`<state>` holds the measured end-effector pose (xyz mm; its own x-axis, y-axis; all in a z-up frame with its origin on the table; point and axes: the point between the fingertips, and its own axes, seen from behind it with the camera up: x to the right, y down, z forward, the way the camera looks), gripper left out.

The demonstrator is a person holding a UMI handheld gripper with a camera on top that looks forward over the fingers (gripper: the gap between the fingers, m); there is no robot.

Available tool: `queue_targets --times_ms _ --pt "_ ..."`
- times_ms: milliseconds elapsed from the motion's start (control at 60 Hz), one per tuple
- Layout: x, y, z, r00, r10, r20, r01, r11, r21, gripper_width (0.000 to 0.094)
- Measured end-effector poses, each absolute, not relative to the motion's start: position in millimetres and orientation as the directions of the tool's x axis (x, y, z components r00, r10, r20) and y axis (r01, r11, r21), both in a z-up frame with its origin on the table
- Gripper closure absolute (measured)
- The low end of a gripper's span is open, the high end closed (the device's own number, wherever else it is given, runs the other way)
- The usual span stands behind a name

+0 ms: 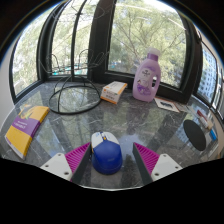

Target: Arrange mouse

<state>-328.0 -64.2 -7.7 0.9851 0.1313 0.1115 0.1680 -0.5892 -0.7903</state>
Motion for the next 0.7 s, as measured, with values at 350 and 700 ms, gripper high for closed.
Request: queue_targets --times_ms 350,700 --pt "-337 -50 -14 0.991 0.113 0.073 0.126 -0.596 -0.793 0.0505" --pt "-342 -30 106 0.976 0.216 -0.027 0.072 -0.442 -0.894 0.0589"
